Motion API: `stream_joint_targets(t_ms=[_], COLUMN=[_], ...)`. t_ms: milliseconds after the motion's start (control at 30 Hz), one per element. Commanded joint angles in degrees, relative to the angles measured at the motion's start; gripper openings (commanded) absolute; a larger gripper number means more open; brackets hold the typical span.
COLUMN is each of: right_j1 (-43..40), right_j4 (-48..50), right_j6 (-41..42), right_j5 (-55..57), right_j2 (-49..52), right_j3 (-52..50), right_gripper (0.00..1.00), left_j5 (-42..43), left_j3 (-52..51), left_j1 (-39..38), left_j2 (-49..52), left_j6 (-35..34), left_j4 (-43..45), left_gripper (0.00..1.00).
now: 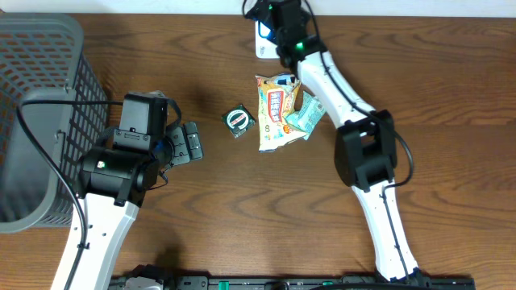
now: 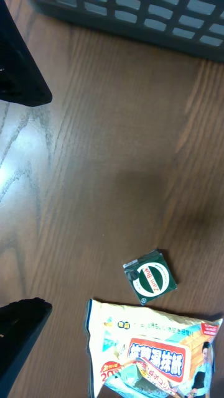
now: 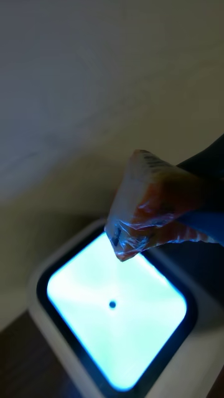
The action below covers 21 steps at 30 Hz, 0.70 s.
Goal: Scan the item barcode
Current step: 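Hold the orange pack's barcode under the white scanner, then swing the orange pack to the top-right corner and release it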
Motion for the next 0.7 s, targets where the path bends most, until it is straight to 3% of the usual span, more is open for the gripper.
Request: stream_joint_targets(t_ms=[0,367,667], right_j1=[-3.6,-19.4,-35.6], right_j4=[-2.6,-21.9,-28.9], right_j6=[5.1,14.5,21.2], right_j5=[-0.4,-0.4,-0.4], right_j2=[-8.9,-12.8,-12.4], right_j3=[1.0,0.9,0.9], right_gripper=[0.01,0.01,0.01], left_j5=[0.1,0.1,0.1], left_j3=[0.5,0.5,0.5], left_j1=[0.1,0.1,0.1], left_j2=[0.2,0.2,0.2], left_j6=[-0.5,-0.5,-0.5], left_j4=[0.0,0.0,0.0], left_gripper=[0.98,0.98,0.98])
